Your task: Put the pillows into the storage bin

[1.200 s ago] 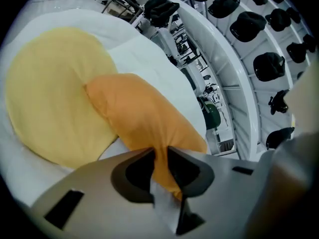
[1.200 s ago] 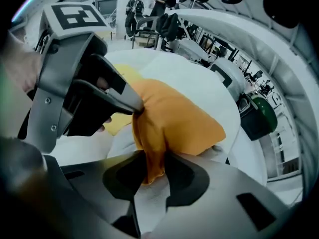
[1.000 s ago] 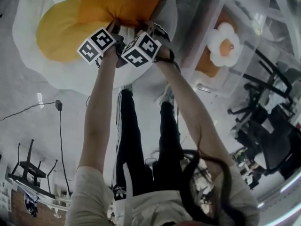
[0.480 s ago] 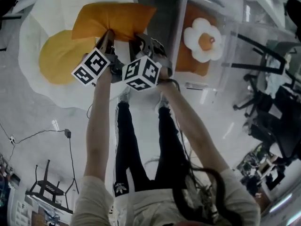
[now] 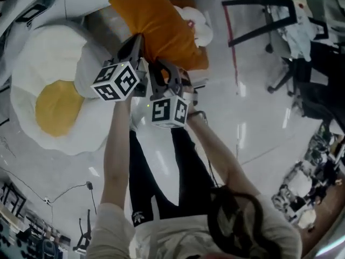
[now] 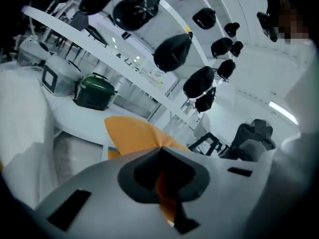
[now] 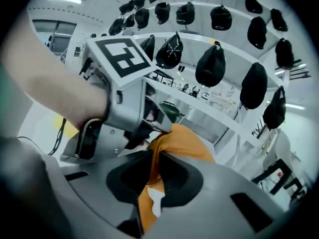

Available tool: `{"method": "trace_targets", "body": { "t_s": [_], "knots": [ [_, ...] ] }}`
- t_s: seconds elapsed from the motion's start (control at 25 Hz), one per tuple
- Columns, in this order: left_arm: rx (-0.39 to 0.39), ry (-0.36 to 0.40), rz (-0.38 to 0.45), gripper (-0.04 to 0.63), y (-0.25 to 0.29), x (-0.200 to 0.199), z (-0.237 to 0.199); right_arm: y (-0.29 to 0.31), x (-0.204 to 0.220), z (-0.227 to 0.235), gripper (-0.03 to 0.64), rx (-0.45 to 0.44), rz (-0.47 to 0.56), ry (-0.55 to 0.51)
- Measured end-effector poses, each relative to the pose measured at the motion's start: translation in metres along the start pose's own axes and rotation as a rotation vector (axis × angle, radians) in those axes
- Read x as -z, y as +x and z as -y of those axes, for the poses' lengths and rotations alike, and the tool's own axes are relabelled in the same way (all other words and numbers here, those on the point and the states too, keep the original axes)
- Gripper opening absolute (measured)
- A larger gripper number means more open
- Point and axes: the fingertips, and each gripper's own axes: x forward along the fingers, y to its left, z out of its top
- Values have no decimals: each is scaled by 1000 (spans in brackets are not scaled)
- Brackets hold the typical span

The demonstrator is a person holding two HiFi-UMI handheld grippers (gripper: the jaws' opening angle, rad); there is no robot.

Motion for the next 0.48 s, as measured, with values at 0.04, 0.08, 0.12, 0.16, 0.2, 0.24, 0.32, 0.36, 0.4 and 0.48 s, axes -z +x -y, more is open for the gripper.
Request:
{"method": "trace_targets", "body": {
  "t_s": [0.04,0.08,0.12,0.16,0.2,0.24,0.32,0.36,0.4,0.48],
  "knots": [
    [12,26,-30,9,15,12,16,-6,14,7,43,-4,-6,8],
    [26,48,-62,9,28,23,33,-12,26,16,40,0,-17,30],
    [38,66,-94,8,38,34,49,-19,37,25,40,11,-31,61],
    [46,80,-120,8,47,43,63,-27,46,34,38,23,-44,93],
    [50,91,-138,8,53,50,75,-34,55,43,38,33,-53,120],
    [51,96,-148,8,59,56,83,-39,62,51,38,40,-59,139],
    [56,86,-162,8,66,66,93,-45,74,62,38,49,-64,161],
    [58,79,-170,8,69,71,95,-47,80,66,38,49,-65,173],
    [58,76,-179,8,72,77,95,-47,87,67,38,41,-62,193],
    [34,84,-193,8,73,84,88,-42,97,63,40,-7,-49,288]
  ]
}}
